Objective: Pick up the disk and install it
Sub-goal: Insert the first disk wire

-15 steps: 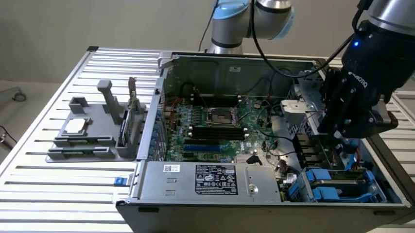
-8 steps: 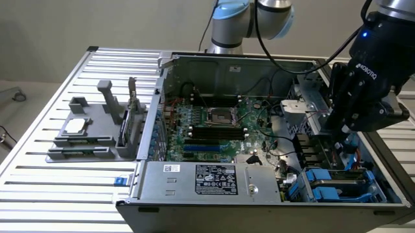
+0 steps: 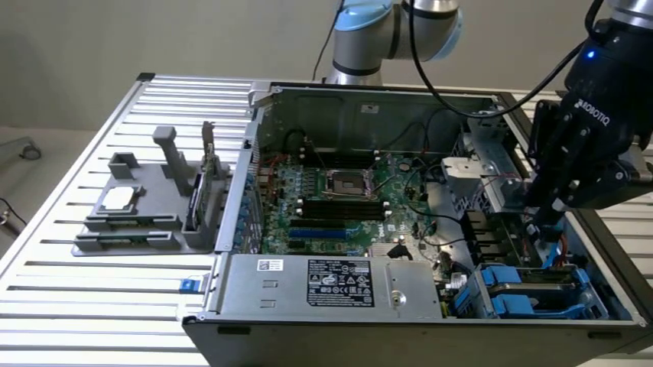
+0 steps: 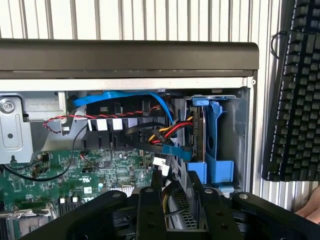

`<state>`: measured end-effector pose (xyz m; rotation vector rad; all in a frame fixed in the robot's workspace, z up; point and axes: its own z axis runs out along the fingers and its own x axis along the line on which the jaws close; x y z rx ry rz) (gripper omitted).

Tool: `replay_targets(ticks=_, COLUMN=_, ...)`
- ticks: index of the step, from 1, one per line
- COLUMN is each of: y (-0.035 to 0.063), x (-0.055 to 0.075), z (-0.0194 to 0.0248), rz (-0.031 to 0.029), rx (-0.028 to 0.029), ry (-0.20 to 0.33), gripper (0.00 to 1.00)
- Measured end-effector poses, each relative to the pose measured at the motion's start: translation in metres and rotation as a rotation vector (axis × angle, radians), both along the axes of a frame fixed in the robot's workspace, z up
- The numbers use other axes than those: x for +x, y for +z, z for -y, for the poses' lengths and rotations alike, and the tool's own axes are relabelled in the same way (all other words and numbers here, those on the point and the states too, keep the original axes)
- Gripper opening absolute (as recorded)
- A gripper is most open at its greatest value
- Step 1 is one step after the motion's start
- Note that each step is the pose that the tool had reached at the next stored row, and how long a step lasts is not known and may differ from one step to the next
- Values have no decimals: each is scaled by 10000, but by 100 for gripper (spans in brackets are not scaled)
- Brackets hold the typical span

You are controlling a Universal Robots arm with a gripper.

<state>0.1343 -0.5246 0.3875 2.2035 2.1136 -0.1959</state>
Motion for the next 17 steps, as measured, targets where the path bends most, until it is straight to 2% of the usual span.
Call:
replay_targets(ticks=6, y=-9, x=54, z=1, rz=0, rx=-42, ry=-84, gripper=33)
replay_targets(ticks=13, y=-30, x=68, z=23, rz=0, rx=-95, ry=-227, gripper=33)
replay_targets(ticks=17, y=-42, x=81, z=31, rz=0, rx=-143, ry=-292, gripper=33)
